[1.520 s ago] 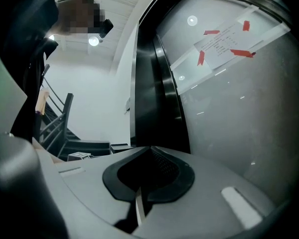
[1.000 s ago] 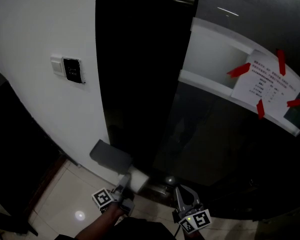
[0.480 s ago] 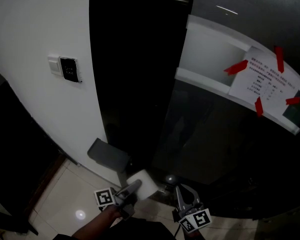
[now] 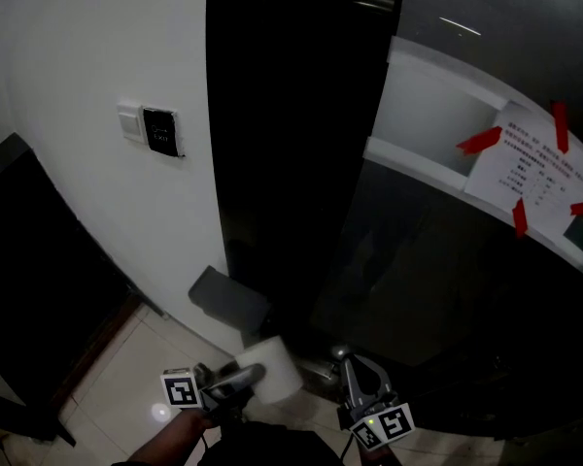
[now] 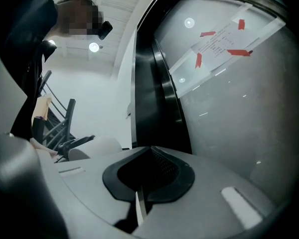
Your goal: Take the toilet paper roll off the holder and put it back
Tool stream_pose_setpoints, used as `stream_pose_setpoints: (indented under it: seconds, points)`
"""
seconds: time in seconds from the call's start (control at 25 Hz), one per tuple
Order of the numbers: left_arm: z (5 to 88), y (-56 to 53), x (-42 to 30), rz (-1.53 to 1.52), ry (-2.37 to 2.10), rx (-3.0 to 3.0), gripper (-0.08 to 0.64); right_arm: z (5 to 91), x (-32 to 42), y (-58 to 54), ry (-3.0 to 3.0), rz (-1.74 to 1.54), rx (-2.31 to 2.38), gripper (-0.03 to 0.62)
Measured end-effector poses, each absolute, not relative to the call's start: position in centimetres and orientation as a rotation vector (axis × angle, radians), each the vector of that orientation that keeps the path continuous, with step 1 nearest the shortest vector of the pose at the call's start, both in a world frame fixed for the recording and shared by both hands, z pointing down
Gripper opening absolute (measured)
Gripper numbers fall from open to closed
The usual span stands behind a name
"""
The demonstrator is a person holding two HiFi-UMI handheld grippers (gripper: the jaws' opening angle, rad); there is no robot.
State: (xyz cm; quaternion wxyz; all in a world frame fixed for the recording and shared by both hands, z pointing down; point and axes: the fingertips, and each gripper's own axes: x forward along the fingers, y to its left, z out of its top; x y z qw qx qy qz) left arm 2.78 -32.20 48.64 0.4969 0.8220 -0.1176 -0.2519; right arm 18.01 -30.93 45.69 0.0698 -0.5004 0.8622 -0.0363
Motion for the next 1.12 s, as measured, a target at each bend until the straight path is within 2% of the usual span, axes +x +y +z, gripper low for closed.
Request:
stream_pose_setpoints:
  seconds: [0.76,1.12]
  points:
    - [40.1,-33.3,-11.4,-0.673,-1.250,2.436,0.417,44.5,13.2,-32.9,2.697,-0.087,-1.295,0.014]
    - [40.0,-33.0,-13.2,-0.701,-1.341,2.394,0.413,44.8,12.6,-33.3,2.700,-0.102,-1.278,0.014]
